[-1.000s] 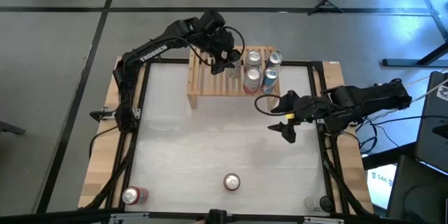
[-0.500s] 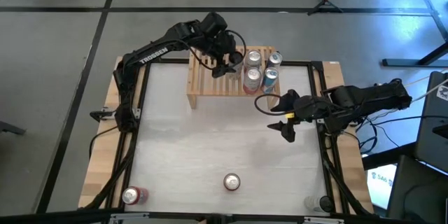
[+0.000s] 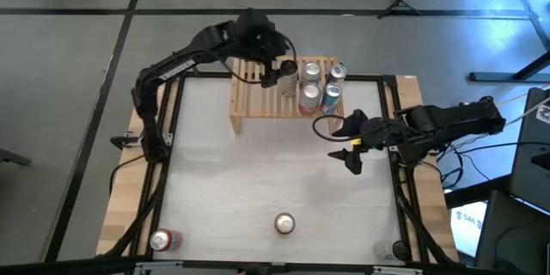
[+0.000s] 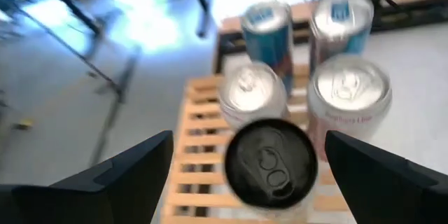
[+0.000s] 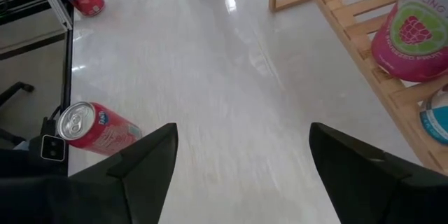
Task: Place canned beverage on shelf
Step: Put the white yellow soda can on the shelf aligned with the other white yellow soda can
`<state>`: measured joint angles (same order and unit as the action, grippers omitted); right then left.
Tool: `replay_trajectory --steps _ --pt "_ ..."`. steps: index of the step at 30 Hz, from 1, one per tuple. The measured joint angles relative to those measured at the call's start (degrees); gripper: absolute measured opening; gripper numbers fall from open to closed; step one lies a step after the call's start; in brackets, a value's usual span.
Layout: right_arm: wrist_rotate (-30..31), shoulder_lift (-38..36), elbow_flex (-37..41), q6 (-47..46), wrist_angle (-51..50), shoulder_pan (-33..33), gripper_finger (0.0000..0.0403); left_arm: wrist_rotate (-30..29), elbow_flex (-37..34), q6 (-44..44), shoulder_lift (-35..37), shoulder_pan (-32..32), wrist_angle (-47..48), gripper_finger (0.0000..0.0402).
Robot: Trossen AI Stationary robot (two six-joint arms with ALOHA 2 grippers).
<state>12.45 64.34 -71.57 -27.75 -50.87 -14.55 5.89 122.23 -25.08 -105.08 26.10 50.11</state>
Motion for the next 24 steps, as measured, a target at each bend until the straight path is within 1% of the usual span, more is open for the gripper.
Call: replay_trajectory --steps 3,6,8,10,13,16,19,24 --pt "-0.36 0.01 0.0 -0.28 1.03 -0.04 0.0312 -4.31 0.0 1.77 3.87 -2.04 -1.31 0.0362" --pt "-1.57 0.0 0.0 0.08 1.29 -0.04 0.0312 -5.3 0.02 6.28 8.09 -4.75 -0.62 0.0362" --pt "-1.84 -0.32 -0.06 1.01 1.24 -0.13 0.0312 -5.07 0.02 9.49 10.59 -6.9 1.7 0.0362" --pt "-4.06 -0.49 -0.71 1.14 1.23 -1.06 0.0312 -5.14 0.02 12.97 12.94 -9.44 4.16 0.0362" --pt "-7.25 -0.78 -1.68 2.63 0.31 -2.86 0.0312 -5.69 0.02 19.36 15.46 -14.14 10.13 0.0362" --pt "-8.15 -0.31 -2.84 2.93 -0.26 -5.53 0.0312 -7.26 -0.04 24.98 17.09 -20.31 17.71 0.0362" --pt "-6.98 1.06 -5.28 0.56 -0.68 -7.6 0.0312 -12.24 -3.15 29.88 19.26 -27.95 20.68 0.0362" --pt "-6.95 5.44 -11.75 -8.2 -6.81 -10.57 0.0312 -26.97 -14.1 38.73 24.96 -40.69 17.75 0.0362"
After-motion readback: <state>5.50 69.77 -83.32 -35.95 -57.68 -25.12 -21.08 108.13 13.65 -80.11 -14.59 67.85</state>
